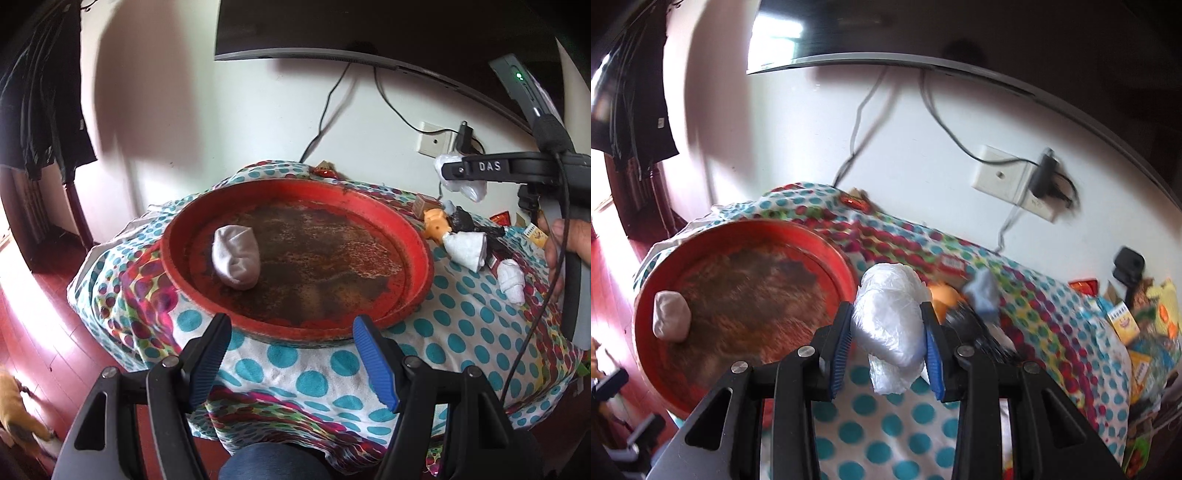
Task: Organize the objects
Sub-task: 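Carry the plastic bag bundle with the right gripper into the red tray and release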
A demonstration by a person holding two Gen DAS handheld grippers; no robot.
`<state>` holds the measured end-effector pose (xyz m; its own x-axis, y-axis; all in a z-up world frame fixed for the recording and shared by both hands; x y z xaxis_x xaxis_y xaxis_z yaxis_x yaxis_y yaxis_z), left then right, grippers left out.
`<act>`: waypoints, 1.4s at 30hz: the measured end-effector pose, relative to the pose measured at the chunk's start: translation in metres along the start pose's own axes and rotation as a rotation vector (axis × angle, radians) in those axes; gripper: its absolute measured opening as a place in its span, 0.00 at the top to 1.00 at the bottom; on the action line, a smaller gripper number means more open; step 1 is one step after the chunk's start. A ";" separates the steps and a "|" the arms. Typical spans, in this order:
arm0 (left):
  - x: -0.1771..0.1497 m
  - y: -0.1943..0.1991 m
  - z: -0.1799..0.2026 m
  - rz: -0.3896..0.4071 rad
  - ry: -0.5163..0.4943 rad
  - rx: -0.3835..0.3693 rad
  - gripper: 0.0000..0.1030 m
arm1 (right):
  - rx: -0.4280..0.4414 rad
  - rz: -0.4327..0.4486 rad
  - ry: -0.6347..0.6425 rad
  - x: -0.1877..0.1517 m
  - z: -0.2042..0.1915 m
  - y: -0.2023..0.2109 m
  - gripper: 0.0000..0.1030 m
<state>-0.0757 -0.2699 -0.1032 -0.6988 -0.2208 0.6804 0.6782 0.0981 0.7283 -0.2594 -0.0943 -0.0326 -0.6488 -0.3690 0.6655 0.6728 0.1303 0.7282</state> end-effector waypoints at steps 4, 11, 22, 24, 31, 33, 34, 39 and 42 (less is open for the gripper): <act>-0.002 0.003 -0.018 -0.012 0.049 0.017 0.32 | 0.034 -0.019 0.006 0.017 -0.024 -0.013 0.68; 0.001 0.004 -0.040 -0.017 0.113 0.018 0.32 | 0.084 -0.071 0.011 0.043 -0.064 -0.045 0.68; 0.007 -0.004 -0.067 -0.034 0.193 0.004 0.32 | 0.154 -0.131 0.128 0.080 -0.163 -0.093 0.67; 0.007 -0.005 -0.071 -0.035 0.202 0.005 0.32 | 0.178 -0.146 0.136 0.083 -0.180 -0.102 0.67; 0.007 -0.010 -0.079 -0.051 0.239 -0.016 0.32 | 0.231 -0.226 0.150 0.080 -0.224 -0.137 0.67; 0.008 -0.010 -0.081 -0.049 0.244 -0.014 0.32 | 0.243 -0.248 0.148 0.077 -0.231 -0.145 0.67; 0.008 -0.010 -0.081 -0.051 0.245 -0.015 0.32 | 0.245 -0.257 0.150 0.075 -0.233 -0.148 0.67; 0.008 -0.013 -0.081 -0.055 0.247 -0.017 0.32 | 0.249 -0.285 0.157 0.070 -0.241 -0.160 0.67; 0.007 -0.014 -0.079 -0.058 0.242 -0.018 0.32 | 0.250 -0.285 0.157 0.070 -0.241 -0.161 0.67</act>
<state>-0.0720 -0.3500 -0.1145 -0.6630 -0.4516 0.5971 0.6442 0.0621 0.7623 -0.3272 -0.3628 -0.1425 -0.7220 -0.5557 0.4123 0.3543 0.2150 0.9101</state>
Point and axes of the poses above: each gripper's, at about its wrist camera, not at the fingertips, and y roughly against the way its jaws point, z to its right, x to its top, the point moved 8 cm from there along -y, roughly the way its jaws point, and after that the axes turned 9 degrees about -z, right-handed, at the moved point
